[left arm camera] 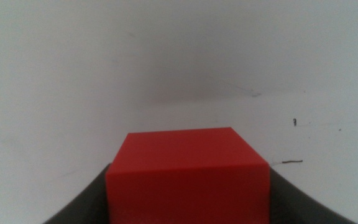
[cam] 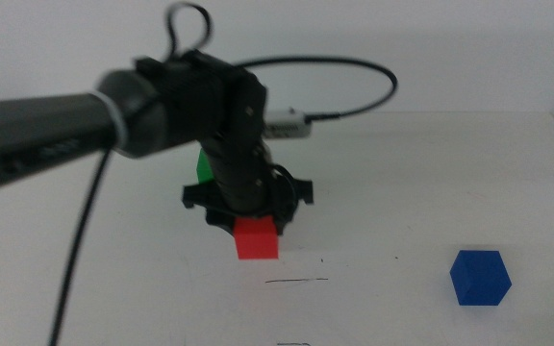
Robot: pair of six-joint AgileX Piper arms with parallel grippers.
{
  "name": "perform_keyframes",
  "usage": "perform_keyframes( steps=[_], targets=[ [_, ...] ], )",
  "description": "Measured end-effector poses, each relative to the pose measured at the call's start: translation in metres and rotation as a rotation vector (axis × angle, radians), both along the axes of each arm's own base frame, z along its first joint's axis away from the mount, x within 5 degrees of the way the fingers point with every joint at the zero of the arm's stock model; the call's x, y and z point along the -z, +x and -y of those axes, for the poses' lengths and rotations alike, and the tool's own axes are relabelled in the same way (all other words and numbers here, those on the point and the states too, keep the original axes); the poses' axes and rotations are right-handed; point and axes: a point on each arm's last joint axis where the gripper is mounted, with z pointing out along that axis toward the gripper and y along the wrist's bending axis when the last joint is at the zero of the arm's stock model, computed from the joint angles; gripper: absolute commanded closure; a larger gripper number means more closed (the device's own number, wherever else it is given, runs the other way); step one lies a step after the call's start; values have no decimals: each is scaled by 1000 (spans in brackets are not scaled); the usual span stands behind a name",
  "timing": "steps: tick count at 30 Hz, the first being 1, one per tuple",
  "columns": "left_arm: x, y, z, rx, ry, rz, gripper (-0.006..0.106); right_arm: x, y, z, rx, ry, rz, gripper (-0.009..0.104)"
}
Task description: Stack red cubes first, then green, then blue cubes in a specific spot.
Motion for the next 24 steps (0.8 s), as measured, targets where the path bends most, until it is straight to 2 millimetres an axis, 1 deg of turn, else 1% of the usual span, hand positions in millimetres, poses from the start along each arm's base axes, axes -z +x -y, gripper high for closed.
perform_keyframes(
  steps=[2,4,9,14,21,24],
  targets=[
    [10,1,10,19,11,-11,102,0,0,0,0,0,0,24],
    [16,3,19,35,23,-15,102,0,0,0,0,0,0,24],
    [20,12,36,54,30,-25,102,0,0,0,0,0,0,24],
    [27,18,44,46,11,-41,102,0,0,0,0,0,0,24],
    [33,19,46,41,1,-56,102,0,0,0,0,0,0,24],
    [41,20,48,41,0,-76,102,0,0,0,0,0,0,24]
  ],
)
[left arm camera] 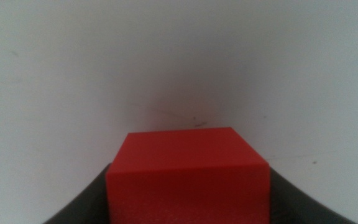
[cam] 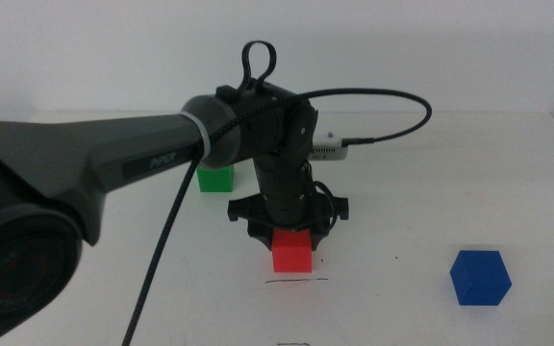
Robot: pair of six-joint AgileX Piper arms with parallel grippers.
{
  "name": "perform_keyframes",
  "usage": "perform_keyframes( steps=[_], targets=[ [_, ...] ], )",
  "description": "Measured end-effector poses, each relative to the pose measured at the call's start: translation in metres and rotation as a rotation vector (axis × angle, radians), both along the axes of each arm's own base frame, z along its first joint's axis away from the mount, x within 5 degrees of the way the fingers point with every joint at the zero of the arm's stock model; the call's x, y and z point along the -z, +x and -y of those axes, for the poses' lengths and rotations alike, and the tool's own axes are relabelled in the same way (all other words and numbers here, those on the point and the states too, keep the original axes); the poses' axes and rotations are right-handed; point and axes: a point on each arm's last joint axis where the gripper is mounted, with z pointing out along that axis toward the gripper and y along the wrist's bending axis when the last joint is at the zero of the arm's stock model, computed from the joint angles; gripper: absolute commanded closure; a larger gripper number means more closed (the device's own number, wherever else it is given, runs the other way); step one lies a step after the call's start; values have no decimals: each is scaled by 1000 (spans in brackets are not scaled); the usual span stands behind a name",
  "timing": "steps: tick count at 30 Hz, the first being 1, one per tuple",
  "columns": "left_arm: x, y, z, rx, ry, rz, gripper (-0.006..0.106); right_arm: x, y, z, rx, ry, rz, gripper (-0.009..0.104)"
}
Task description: Stack red cubes first, then green, then blue cubes in a specific spot.
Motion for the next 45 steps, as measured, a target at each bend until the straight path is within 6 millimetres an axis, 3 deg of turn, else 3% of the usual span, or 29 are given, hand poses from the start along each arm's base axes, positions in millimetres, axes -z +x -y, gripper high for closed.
perform_keyframes(
  steps=[3,19,23,24,25,26,30,45],
  targets=[
    [8,0,2,-5,1,-24,102,0,0,0,0,0,0,24],
    [8,1,4,-11,-25,-16,102,0,0,0,0,0,0,24],
    [8,1,5,-23,-28,-19,89,0,0,0,0,0,0,24],
    [8,1,5,-26,-29,-20,70,0,0,0,0,0,0,24],
    [8,1,5,-27,-30,-20,64,0,0,0,0,0,0,24],
    [8,1,5,-27,-31,-20,34,0,0,0,0,0,0,24],
    [8,1,5,-17,-29,-20,9,0,0,0,0,0,0,24],
    [6,0,4,18,-4,-42,7,0,0,0,0,0,0,24]
  ],
)
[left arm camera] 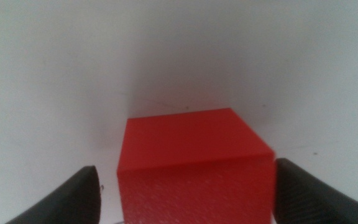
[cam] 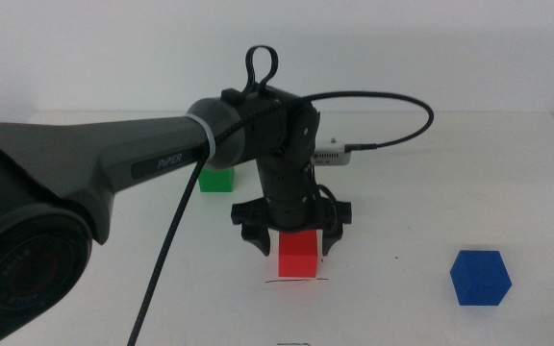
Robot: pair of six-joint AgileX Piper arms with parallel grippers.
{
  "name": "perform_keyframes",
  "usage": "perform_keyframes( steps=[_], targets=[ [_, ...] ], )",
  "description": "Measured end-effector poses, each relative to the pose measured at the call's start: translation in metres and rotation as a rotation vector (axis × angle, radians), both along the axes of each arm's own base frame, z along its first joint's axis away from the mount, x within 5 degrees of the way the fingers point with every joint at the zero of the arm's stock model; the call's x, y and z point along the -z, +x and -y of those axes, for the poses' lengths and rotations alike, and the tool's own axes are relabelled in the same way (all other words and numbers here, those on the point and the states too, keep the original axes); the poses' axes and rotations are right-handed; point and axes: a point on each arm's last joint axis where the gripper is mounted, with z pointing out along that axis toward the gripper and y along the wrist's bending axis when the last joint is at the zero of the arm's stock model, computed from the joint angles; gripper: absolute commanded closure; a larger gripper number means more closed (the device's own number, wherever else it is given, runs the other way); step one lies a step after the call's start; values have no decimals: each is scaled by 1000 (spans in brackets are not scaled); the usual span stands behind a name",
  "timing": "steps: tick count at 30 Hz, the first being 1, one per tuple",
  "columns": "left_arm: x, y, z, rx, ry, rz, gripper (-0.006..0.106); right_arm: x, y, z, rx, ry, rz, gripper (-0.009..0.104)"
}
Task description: Stack red cubes first, then green, then blue cubes in a specific spot.
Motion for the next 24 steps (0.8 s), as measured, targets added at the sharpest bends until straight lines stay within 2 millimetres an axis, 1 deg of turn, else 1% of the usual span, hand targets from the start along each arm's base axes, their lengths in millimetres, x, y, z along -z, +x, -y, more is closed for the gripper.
perform_keyframes(
  steps=[9,18,21,24],
  targets=[
    [-24,6,4,24,-1,20,7,0,0,0,0,0,0,24],
    [-40,8,-1,40,78,22,7,0,0,0,0,0,0,24],
    [-52,11,-1,41,81,44,7,0,0,0,0,0,0,24],
    [-67,16,2,40,57,92,7,0,0,0,0,0,0,24]
  ],
)
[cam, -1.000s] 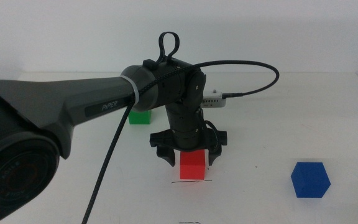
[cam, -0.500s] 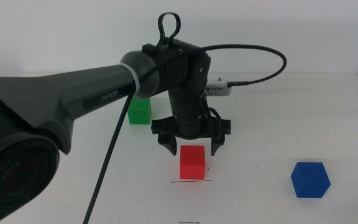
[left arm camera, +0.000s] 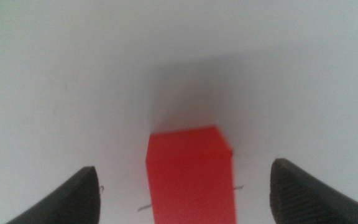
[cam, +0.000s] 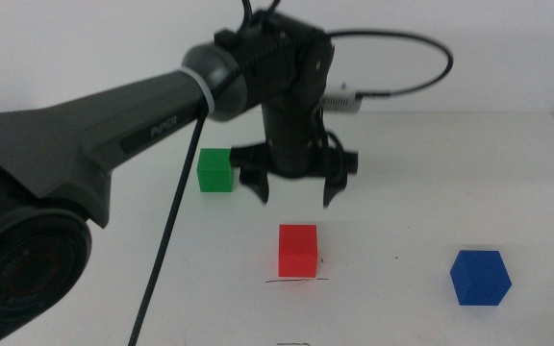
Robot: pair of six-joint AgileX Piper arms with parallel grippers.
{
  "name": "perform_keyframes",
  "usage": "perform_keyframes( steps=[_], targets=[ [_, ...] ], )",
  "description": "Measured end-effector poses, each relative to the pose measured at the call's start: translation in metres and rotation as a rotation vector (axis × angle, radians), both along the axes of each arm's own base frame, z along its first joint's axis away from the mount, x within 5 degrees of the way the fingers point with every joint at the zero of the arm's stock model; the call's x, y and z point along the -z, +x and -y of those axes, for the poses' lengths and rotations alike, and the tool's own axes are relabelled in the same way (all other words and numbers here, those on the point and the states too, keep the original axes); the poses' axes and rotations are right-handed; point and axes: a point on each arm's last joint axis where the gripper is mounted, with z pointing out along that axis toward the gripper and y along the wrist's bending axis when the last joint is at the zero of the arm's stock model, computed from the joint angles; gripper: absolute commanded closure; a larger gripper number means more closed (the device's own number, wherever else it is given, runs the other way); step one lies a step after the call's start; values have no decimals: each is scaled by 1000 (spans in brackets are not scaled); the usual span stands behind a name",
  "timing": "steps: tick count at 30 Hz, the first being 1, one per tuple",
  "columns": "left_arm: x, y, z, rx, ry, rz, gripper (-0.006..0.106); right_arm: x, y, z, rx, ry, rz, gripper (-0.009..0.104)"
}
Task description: Stack red cubes first, then green, then blue cubes in a specific spot.
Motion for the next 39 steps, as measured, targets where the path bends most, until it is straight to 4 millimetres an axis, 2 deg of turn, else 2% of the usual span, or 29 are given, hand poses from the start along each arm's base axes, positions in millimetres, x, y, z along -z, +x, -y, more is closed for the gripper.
perform_keyframes(
  steps=[7,11,17,24,29,32,39],
  targets=[
    [-53,-1,-11,26,-16,154,7,0,0,0,0,0,0,24],
    [-82,-1,-35,-14,-35,215,7,0,0,0,0,0,-1,24],
    [-101,13,-77,-79,-34,260,7,0,0,0,0,0,-1,24],
    [-98,34,-119,-97,-35,239,7,0,0,0,0,0,-1,24],
    [-76,53,-138,-113,0,200,7,0,0,0,0,0,-1,24],
    [-61,65,-140,-113,15,179,7,0,0,0,0,0,-1,24],
    [-26,91,-131,-79,35,145,7,0,0,0,0,0,-1,24]
  ],
)
